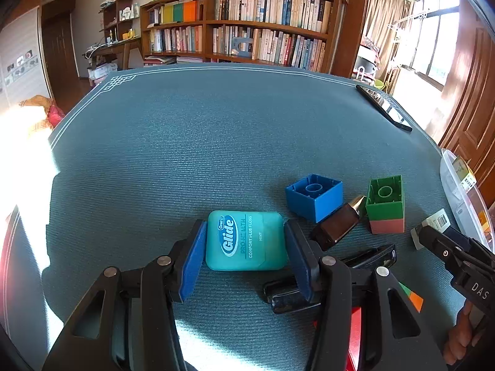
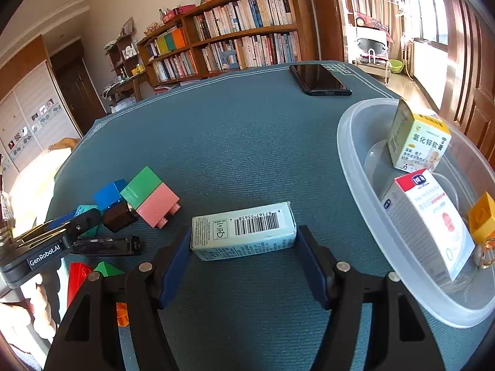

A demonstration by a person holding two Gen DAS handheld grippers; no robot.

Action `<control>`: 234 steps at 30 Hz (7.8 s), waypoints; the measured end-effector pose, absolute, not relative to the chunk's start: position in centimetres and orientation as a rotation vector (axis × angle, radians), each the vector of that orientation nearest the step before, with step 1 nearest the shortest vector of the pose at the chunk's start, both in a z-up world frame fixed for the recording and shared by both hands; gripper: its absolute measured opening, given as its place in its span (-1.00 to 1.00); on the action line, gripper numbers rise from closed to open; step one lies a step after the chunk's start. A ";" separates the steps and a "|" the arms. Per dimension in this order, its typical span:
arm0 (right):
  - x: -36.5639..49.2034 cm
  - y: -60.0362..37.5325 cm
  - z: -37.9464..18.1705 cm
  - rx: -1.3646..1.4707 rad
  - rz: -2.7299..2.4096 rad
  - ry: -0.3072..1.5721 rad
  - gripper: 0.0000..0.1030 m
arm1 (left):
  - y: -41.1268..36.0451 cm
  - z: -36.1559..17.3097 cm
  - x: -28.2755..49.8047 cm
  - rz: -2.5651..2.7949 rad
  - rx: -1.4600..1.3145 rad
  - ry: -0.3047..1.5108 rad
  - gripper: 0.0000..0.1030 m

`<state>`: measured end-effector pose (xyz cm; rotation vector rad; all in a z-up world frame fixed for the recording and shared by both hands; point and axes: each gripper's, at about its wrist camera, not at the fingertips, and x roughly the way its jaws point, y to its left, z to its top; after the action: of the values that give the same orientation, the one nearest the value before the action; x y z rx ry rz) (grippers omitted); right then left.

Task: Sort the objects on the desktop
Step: 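Grasp the white barcode box with the right gripper while the left gripper grasps the Glide case, then carry both items over the clear bowl and open the right gripper to drop the white box, then lower the Glide case into the bowl and open the left gripper, then withdraw both grippers from the bowl toward the blocks, then grasp the blue block with the left gripper while the right gripper approaches the green-orange block, then grasp the green-orange block with the right gripper and lift it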

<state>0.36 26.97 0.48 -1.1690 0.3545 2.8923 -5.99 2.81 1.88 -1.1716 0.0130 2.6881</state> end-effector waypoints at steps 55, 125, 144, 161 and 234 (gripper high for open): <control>5.4 45.0 5.5 -0.744 2.665 0.632 0.39 | 26.1 8.3 -2.4 2.350 -0.946 0.260 0.06; 7.3 42.5 4.3 -0.631 2.630 0.427 0.60 | 5.6 5.1 -4.9 2.707 -1.068 -0.165 0.57; 6.7 27.7 5.7 -0.828 3.052 0.240 0.60 | 4.3 3.8 -5.7 2.703 -1.111 -0.244 0.57; 4.9 24.0 1.6 -1.101 3.125 0.369 0.60 | 5.9 2.1 -8.9 2.705 -1.233 -0.211 0.57; 6.8 29.0 4.3 -0.993 3.009 0.450 -0.20 | 5.3 4.9 -5.2 2.610 -1.050 -0.261 -0.29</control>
<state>6.77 28.96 4.30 -0.9932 0.4498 3.0091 -5.21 5.27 4.86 -1.0500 -0.2606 2.6105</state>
